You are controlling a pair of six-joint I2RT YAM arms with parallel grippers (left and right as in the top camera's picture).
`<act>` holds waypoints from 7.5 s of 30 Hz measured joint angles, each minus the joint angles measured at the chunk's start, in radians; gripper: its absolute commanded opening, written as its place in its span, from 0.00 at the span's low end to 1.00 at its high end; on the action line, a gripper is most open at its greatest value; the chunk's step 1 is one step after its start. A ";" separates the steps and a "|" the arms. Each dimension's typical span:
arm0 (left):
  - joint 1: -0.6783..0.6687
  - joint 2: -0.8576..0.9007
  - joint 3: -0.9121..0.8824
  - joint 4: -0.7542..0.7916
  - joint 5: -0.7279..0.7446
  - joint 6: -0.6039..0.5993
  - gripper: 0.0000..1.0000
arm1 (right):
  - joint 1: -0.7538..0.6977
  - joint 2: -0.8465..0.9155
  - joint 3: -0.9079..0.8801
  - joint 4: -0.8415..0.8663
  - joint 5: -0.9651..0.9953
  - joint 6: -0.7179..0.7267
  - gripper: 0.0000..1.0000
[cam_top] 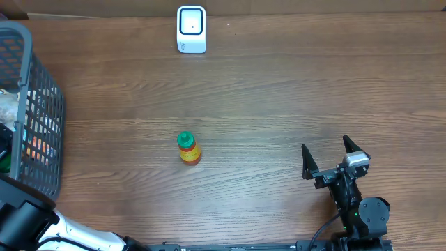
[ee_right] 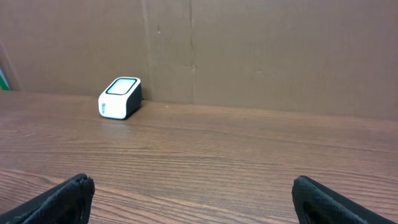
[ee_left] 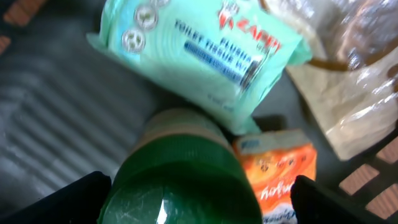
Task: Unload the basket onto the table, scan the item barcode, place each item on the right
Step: 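Grasp the green-lidded jar in the basket with the left gripper, then carry the green-lidded jar out beside the sauce bottle, then move the left gripper back into the basket and grasp the orange packet, then carry the small orange packet out and set it right of the bottle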
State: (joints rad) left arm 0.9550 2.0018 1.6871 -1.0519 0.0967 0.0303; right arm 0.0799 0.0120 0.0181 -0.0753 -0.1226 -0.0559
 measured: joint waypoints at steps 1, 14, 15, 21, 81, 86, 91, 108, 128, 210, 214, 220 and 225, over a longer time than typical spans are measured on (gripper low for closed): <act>0.000 0.000 -0.001 -0.008 -0.004 0.000 0.92 | 0.000 0.000 0.000 0.000 0.000 0.000 1.00; 0.000 0.005 -0.064 -0.010 -0.034 0.003 0.71 | 0.000 0.000 0.000 0.000 0.000 0.000 1.00; 0.000 0.005 -0.064 -0.010 -0.034 0.003 0.70 | 0.000 0.000 0.000 0.000 0.000 0.001 1.00; 0.000 0.006 -0.053 -0.040 -0.034 -0.002 0.63 | 0.000 0.000 0.000 0.000 0.000 0.000 1.00; -0.935 -0.218 -0.255 -0.016 0.004 -0.212 0.56 | 0.000 0.000 0.000 0.000 0.000 0.000 1.00; -0.943 -0.218 -0.375 0.045 -0.002 -0.216 0.59 | 0.000 0.000 0.000 0.000 0.000 0.000 1.00; -0.980 -0.218 -0.410 0.053 -0.003 -0.215 0.76 | 0.000 0.000 0.000 0.000 0.000 0.000 1.00; -0.997 -0.217 -0.119 -0.111 -0.030 -0.223 1.00 | 0.000 0.000 0.000 -0.002 -0.001 0.000 1.00; -0.247 -0.225 0.630 -0.451 -0.102 -0.440 0.85 | 0.000 -0.001 0.000 0.000 0.000 0.000 1.00; -0.182 -0.332 0.057 0.143 -0.013 -0.390 0.04 | 0.000 -0.001 0.000 0.000 0.000 0.000 1.00; -0.219 -0.500 0.158 0.148 0.047 -0.390 0.04 | 0.000 -0.001 0.000 0.000 0.000 0.000 1.00; -0.408 -0.697 0.183 0.121 0.104 -0.386 0.04 | 0.000 -0.001 0.000 0.000 0.000 0.000 1.00; -0.659 -0.695 0.182 0.016 0.137 -0.367 0.04 | 0.000 -0.001 0.000 0.000 0.000 0.000 1.00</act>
State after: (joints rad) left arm 0.2958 1.3067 1.8687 -1.0355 0.2333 -0.3370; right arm 0.0799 0.0109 0.0181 -0.0757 -0.1230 -0.0563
